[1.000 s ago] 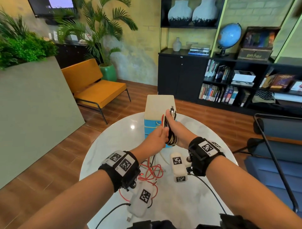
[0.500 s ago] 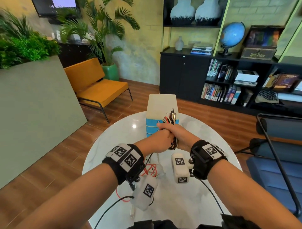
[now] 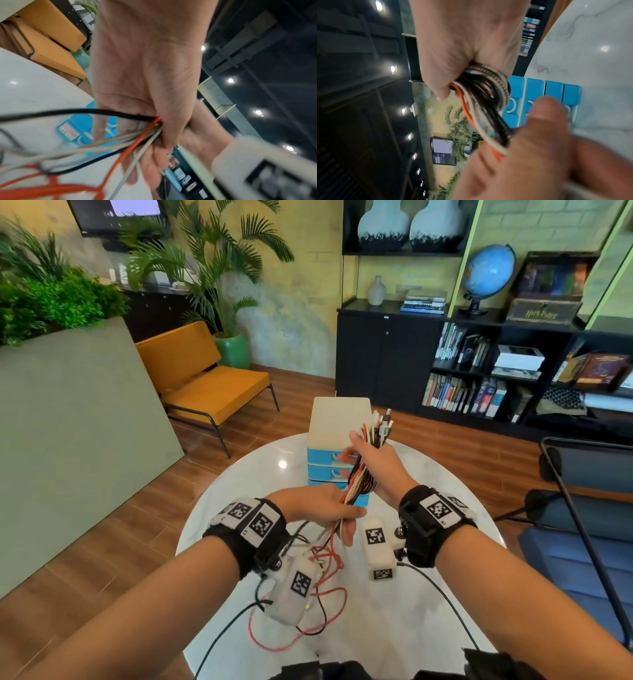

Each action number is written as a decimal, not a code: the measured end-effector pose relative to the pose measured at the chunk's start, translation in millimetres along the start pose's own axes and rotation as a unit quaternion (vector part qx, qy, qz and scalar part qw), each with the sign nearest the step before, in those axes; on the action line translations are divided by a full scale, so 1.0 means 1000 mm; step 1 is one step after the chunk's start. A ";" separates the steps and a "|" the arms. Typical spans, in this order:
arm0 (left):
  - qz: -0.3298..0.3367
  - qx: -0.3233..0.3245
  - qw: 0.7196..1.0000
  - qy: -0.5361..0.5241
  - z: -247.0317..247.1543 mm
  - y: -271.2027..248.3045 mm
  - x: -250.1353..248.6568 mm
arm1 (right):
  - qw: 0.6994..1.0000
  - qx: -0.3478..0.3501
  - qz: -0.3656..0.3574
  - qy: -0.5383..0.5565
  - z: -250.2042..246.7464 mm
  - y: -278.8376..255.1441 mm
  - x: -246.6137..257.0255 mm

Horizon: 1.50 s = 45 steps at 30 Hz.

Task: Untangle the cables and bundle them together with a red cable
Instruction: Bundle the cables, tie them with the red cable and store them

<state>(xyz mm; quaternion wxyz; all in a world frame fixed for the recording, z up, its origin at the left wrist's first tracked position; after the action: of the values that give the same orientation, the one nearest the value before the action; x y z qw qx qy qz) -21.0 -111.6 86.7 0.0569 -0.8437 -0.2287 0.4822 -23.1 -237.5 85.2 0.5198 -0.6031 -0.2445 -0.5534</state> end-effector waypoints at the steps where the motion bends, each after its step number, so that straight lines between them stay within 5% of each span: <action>1: 0.020 -0.018 1.000 0.005 0.004 0.000 0.005 | 0.999 0.009 -0.004 0.037 0.001 -0.002 0.003; 8: 0.019 -0.068 0.997 0.042 0.030 -0.008 0.072 | 0.976 -0.007 -0.029 0.214 -0.004 -0.013 0.027; 17: -0.076 -0.107 0.974 0.184 0.013 -0.031 0.145 | 0.972 -0.077 -0.105 0.195 -0.008 -0.023 0.059; 23: -0.119 -0.080 0.972 0.184 -0.011 -0.028 0.139 | 0.976 -0.104 -0.150 0.116 0.007 -0.027 0.064; 31: 0.104 -0.102 0.989 0.010 -0.022 -0.001 0.009 | 0.988 -0.080 -0.123 0.042 0.029 -0.019 0.034; 34: 0.120 -0.117 0.986 -0.003 -0.018 0.002 0.005 | 0.987 -0.065 -0.112 0.093 0.024 -0.020 0.036; 38: 0.121 -0.119 0.975 -0.146 -0.008 -0.005 0.025 | 0.970 -0.091 -0.106 0.198 -0.001 -0.015 0.049; 45: 0.061 -0.107 0.944 -0.306 -0.010 -0.018 0.041 | 0.954 -0.103 -0.079 0.269 -0.025 -0.009 0.051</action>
<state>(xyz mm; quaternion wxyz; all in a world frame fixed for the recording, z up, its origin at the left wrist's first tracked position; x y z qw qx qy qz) -0.8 -76.6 65.1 -0.1364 -0.6688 -0.2337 0.6925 -27.3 -271.6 131.6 0.4558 -0.4614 -0.0839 -0.7565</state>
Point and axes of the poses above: each hand's wrist, its own y-axis towards the middle knuckle, its own z-axis out of the palm, x = y × z, the point moved 3 cm from there along y, towards the middle knuckle, and after that the axes turned 11 degrees about z, right-handed, at the moved point
